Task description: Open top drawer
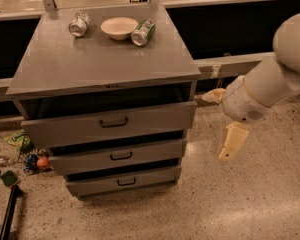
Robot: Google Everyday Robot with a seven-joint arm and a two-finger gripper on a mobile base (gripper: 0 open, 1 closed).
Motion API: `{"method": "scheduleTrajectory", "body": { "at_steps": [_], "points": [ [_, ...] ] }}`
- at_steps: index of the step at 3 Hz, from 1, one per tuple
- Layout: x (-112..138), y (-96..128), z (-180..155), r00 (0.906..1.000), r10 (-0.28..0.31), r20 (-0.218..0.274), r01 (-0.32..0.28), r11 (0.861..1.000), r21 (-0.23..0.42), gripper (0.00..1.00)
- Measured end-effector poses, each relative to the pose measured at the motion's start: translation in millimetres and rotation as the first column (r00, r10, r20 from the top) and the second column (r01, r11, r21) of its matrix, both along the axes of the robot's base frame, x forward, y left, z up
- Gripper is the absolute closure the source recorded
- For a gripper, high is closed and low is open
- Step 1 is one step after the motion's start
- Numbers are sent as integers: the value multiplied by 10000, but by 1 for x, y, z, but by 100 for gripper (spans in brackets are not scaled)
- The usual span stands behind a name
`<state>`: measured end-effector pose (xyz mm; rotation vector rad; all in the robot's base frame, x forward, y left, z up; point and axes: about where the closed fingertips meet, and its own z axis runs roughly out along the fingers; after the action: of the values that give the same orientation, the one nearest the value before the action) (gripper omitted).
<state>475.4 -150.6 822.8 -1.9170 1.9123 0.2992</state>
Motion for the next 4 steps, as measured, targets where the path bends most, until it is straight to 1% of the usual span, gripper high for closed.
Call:
{"method": "scheduleTrajectory", "body": {
  "at_steps": [1,2,3,4],
  "points": [
    [3,5,-12,9988,475,73,-476,9988,105,0],
    [2,5,-10,9991,411,60,-411,9991,91,0],
    [19,17,-20,9968,697,389,-721,9954,628,0],
    [48,35,-36,9908,1161,700,-1223,9884,906,0]
  ]
}}
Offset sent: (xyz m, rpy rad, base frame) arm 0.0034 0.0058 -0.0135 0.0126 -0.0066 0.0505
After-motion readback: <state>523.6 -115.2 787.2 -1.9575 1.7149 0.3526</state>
